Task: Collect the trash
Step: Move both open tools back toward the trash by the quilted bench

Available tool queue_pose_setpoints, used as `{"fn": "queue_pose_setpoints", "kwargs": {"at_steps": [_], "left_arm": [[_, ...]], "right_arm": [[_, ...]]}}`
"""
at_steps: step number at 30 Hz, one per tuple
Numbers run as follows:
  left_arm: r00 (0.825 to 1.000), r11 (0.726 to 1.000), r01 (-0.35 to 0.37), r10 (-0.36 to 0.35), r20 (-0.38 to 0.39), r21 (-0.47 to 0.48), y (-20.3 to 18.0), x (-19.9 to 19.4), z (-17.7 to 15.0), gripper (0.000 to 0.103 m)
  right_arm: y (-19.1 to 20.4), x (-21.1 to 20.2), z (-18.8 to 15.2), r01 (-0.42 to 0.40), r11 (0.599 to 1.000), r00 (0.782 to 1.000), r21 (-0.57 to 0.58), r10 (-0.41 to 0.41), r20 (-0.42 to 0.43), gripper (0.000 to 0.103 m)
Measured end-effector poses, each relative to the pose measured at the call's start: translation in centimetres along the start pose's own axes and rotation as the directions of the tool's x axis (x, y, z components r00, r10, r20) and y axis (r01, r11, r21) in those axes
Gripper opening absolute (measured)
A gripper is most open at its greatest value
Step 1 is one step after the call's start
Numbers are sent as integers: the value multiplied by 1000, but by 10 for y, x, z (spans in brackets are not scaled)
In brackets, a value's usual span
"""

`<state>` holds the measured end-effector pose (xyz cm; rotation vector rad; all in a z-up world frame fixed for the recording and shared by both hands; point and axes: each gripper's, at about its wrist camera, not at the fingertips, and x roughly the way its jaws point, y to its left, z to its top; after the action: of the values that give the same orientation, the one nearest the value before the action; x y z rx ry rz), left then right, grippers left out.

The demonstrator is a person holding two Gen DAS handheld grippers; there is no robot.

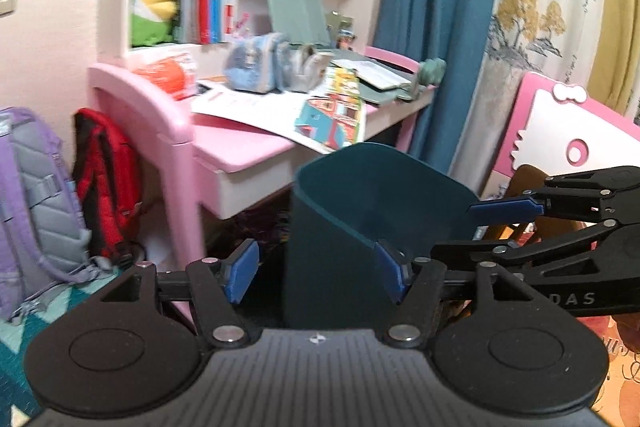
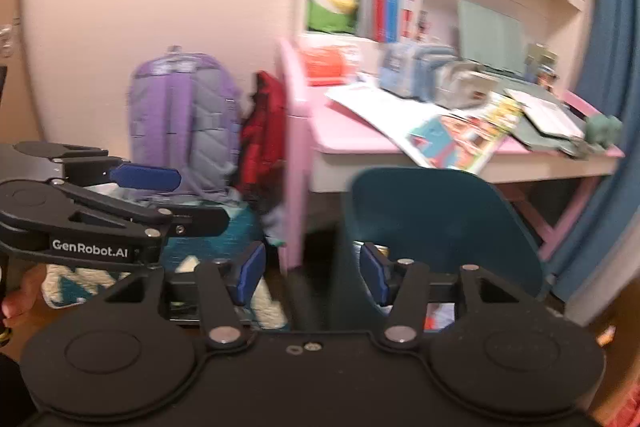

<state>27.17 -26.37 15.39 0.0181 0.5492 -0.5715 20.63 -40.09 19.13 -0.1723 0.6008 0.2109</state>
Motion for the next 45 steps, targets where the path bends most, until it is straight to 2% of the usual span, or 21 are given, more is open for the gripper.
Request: {"fn": "queue_pose_setpoints", "kwargs": {"at_steps": [2,7,10,15,19,24,26,28,35,39,45], "left_arm": [[1000,1000,-24,24,14,-8,12,-16,-7,71],[997,996,-70,72,30,-50,45,-52,-26,73],[993,992,-104,107,40,-72,65,-72,-41,78],[985,978,-157,165,51,-134,104,-103,-70,80],[973,963,-213,225,52,-165,134,-122,-91,81],[955,937,-278,293,44,-211,174,-143,-121,88],[947,929,-303,319,44,-215,187,-149,-132,98],[938,919,-324,344,51,-226,201,-156,-146,103],[921,891,-368,389,28,-266,257,-167,-197,103],[905,863,-410,424,-19,-296,294,-165,-229,103],[895,841,-441,440,-78,-313,348,-162,-282,103]], "right_arm": [[19,2,0,-37,999,999,-18,37,10,54],[64,12,-4,-126,991,992,-52,127,14,55],[91,22,-7,-182,980,983,-75,184,17,56],[132,42,-11,-262,961,964,-91,265,27,56],[168,61,-16,-305,945,951,-118,309,12,56],[213,87,-28,-364,920,931,-145,364,-25,56],[231,100,-35,-389,909,921,-147,387,-44,56],[246,114,-41,-414,899,910,-140,408,-68,56],[294,168,-74,-469,879,879,-92,454,-147,57],[318,203,-99,-466,882,872,-67,445,-204,57],[349,249,-137,-464,883,857,-68,429,-285,57]]}}
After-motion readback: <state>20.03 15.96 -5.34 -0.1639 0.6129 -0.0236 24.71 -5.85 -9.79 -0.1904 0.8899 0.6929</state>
